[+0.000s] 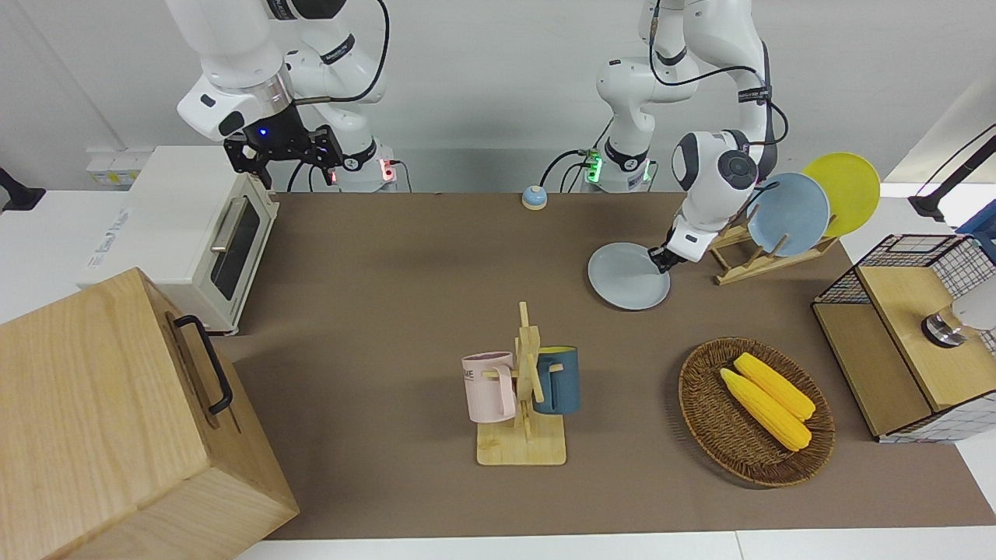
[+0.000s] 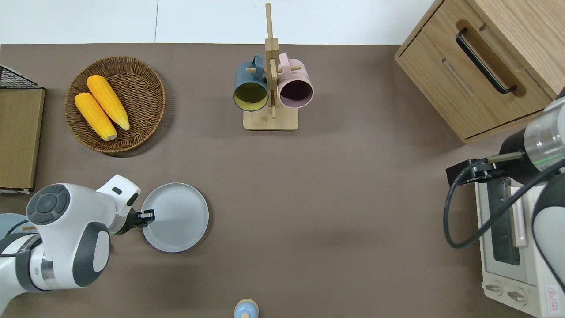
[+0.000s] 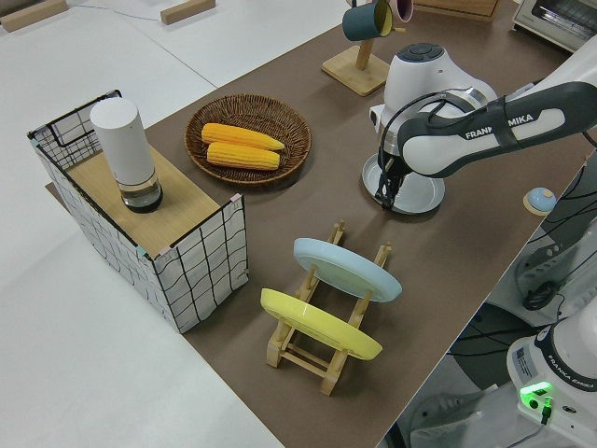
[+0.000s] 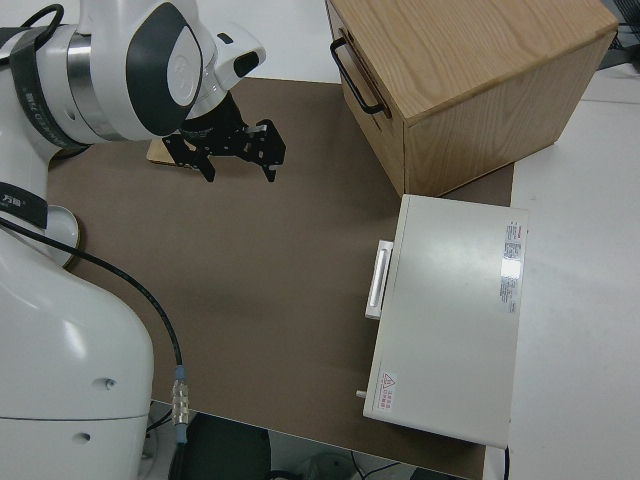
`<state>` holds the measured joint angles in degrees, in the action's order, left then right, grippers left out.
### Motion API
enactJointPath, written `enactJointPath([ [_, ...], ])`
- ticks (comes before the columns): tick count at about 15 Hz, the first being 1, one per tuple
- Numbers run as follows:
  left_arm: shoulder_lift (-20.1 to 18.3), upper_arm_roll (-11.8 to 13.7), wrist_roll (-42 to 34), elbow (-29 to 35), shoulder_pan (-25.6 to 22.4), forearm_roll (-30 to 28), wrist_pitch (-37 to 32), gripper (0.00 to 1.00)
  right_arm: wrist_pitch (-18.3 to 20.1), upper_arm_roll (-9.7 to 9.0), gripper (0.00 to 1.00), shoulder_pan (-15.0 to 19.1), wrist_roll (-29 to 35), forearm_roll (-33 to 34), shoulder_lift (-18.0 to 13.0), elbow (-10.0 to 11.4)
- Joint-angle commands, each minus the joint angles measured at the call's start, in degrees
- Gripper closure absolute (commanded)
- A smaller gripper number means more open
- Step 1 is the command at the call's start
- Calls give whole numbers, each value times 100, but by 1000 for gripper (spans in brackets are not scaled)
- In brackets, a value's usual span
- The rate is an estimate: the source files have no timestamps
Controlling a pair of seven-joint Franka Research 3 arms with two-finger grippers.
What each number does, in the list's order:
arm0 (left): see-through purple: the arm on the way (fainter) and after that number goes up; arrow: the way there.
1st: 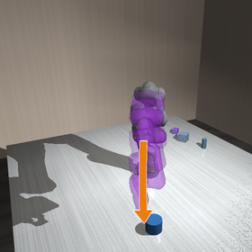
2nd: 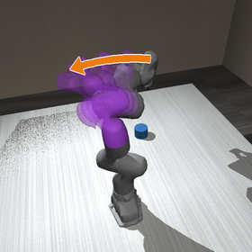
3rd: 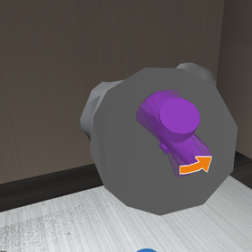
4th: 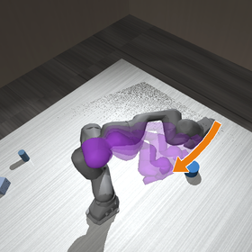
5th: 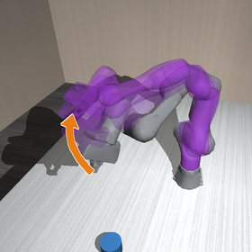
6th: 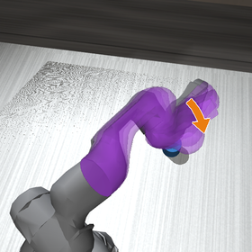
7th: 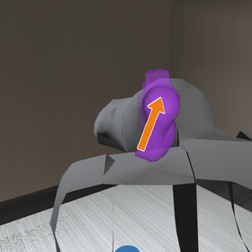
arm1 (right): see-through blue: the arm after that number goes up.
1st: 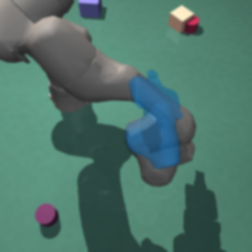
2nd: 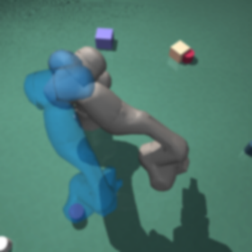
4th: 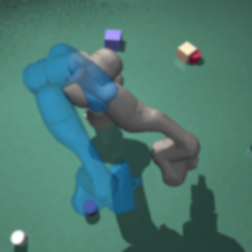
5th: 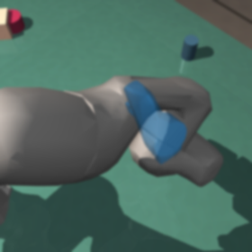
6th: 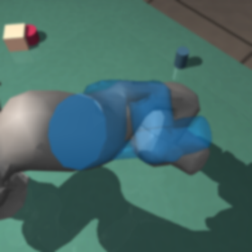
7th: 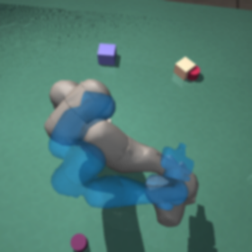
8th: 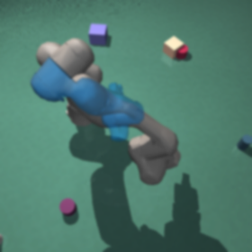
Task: Pick gray plate from table and place it on lower plate rack with left arm
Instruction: 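Lift the gray plate and carry it toward the wooden rack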
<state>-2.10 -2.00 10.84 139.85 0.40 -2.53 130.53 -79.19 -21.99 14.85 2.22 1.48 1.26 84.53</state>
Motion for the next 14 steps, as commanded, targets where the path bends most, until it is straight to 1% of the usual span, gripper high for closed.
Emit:
enactJointPath([
  [1, 43, 68, 41, 51, 74, -46, 96, 1000, 62, -113, 17, 132, 68, 37, -12, -41],
  [4, -54, 68, 50, -89, 74, -54, -27, 1000, 62, -121, 17, 132, 68, 37, -12, -41],
  [5, -141, 68, 76, -212, 74, -55, -254, 1000, 62, -113, 17, 132, 68, 28, -12, -41],
  [11, -291, 68, 182, -1626, 92, -55, -2178, 1000, 62, -121, 17, 132, 68, 37, -12, -41],
  [14, -370, 77, 182, -2232, 92, -55, -2970, 1000, 62, -121, 17, 132, 68, 37, -12, -41],
])
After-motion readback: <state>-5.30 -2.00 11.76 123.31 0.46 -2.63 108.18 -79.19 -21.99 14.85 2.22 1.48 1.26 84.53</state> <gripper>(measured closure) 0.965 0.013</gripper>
